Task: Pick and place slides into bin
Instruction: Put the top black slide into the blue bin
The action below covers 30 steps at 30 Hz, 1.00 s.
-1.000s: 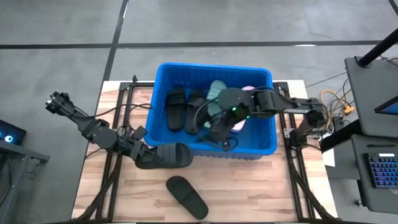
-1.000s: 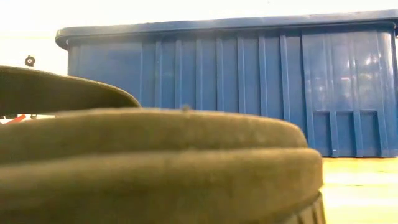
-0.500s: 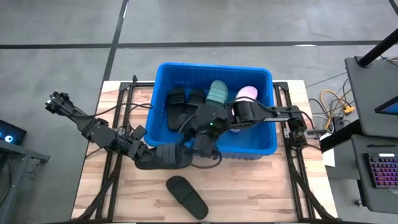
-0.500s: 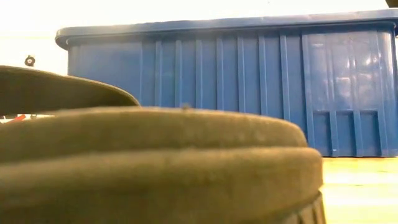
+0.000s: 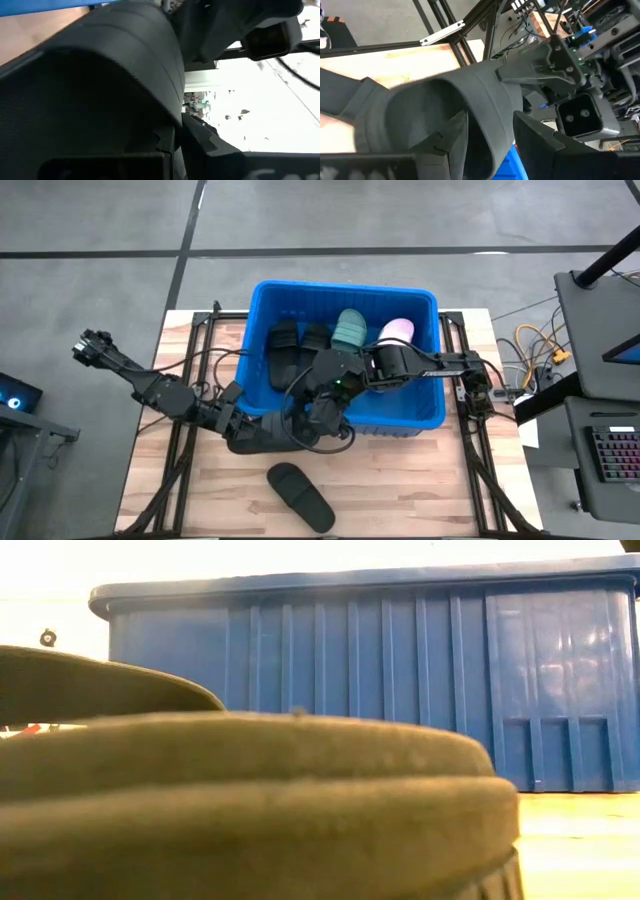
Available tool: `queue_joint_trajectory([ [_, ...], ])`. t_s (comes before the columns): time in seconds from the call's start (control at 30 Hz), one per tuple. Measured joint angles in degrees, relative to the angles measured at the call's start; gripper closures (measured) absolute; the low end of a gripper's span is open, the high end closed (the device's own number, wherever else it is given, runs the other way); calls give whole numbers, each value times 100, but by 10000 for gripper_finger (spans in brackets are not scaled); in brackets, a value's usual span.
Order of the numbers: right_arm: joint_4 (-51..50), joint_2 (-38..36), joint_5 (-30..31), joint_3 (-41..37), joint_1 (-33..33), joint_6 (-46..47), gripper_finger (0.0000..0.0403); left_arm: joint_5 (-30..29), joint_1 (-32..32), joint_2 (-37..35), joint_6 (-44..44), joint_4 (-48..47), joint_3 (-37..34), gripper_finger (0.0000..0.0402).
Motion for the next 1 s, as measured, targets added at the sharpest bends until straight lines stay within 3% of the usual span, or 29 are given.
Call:
queue_joint_trajectory([
  [0.53,-12,2,5,-47,11,-9,269,169,156,340,449,760,-4,401],
  [0.77,-2,-21,54,-51,20,200,308,66,304,355,765,884,-2,401],
  [1.0,-84,-31,619,-51,23,35,386,-85,345,333,1022,873,-7,389],
])
